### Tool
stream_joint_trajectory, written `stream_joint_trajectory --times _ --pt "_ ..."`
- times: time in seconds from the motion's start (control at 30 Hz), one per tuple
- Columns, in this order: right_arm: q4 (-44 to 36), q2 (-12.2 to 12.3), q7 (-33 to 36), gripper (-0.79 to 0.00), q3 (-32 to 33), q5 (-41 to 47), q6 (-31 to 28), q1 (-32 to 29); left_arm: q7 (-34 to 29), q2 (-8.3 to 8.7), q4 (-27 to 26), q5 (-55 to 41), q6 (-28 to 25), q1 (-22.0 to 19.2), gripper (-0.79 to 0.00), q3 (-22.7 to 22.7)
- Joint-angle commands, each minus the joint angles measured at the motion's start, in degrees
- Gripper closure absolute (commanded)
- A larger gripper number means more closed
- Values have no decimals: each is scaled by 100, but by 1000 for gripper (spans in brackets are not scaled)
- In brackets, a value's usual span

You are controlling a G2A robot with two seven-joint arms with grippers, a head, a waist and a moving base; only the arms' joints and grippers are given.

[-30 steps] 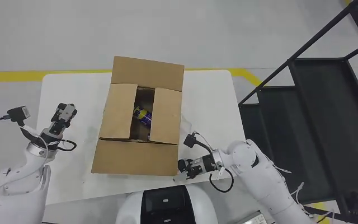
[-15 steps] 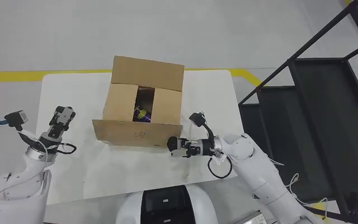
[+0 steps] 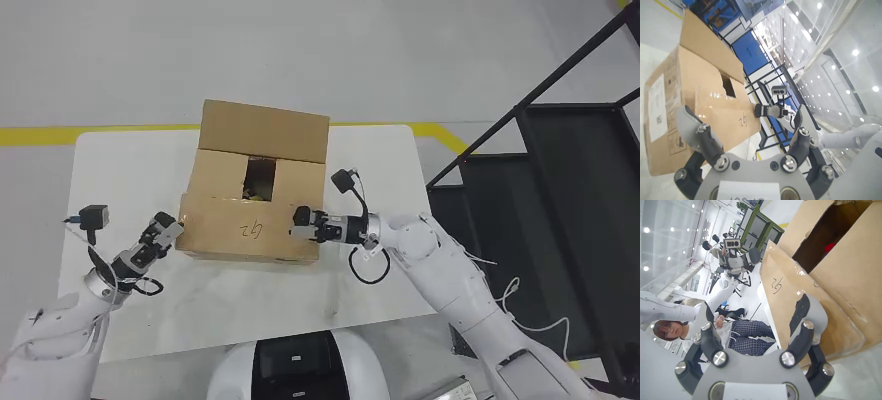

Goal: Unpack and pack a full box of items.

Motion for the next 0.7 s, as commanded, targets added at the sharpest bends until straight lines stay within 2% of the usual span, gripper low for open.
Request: stream_joint_trajectory --times 0.0,0.2,0.4,0.67 --pt "69 -3 4 -785 -4 -8 -17 85 35 -17 121 202 31 -125 -785 199" --pt "324 23 -427 -785 290 -150 -161 342 30 -32 348 287 171 -409 -785 435" --pt "633 26 -1359 -785 579 -906 186 716 12 -11 297 345 219 -433 -785 393" --pt "1574 -192 -2217 -785 47 -1597 808 1324 -32 33 -60 289 224 -130 -785 193"
